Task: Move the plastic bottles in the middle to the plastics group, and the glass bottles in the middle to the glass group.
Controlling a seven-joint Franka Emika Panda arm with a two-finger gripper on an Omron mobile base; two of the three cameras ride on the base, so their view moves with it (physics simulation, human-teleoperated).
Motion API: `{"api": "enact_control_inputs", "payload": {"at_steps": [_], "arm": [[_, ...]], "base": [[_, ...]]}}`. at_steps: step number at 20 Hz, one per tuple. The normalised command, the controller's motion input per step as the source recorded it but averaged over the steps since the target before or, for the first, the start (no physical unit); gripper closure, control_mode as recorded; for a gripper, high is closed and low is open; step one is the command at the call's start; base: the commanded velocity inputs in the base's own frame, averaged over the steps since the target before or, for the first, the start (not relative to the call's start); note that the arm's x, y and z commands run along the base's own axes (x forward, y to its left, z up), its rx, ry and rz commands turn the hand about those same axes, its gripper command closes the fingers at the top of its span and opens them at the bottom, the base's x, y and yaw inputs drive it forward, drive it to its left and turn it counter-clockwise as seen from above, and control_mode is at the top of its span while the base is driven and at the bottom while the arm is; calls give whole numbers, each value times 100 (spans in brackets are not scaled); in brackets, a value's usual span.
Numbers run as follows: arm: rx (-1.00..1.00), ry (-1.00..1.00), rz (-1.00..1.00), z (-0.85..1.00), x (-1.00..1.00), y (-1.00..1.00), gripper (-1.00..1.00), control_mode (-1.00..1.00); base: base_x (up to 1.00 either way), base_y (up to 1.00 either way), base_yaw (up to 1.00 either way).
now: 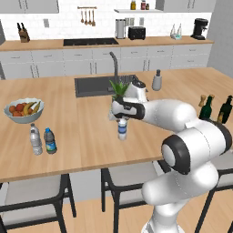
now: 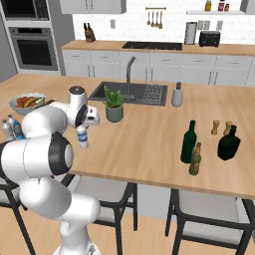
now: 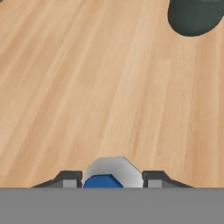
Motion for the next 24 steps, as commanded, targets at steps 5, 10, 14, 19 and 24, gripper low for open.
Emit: {"api": "enact_control_inputs", "payload": {"at_steps": [5, 10, 14, 19, 24], "arm": [[0, 4, 18, 1, 0, 96, 100, -100], [0, 5, 22, 0, 0, 100, 100, -100], [-3, 7, 24, 0, 0, 100, 100, -100], [-1, 2, 23, 0, 0, 93, 100, -100], [0, 0, 33, 0, 0, 55, 100, -100]], "base": [[0, 0, 0], [0, 0, 0], [0, 0, 0], [0, 0, 0], [0, 0, 0]]}}
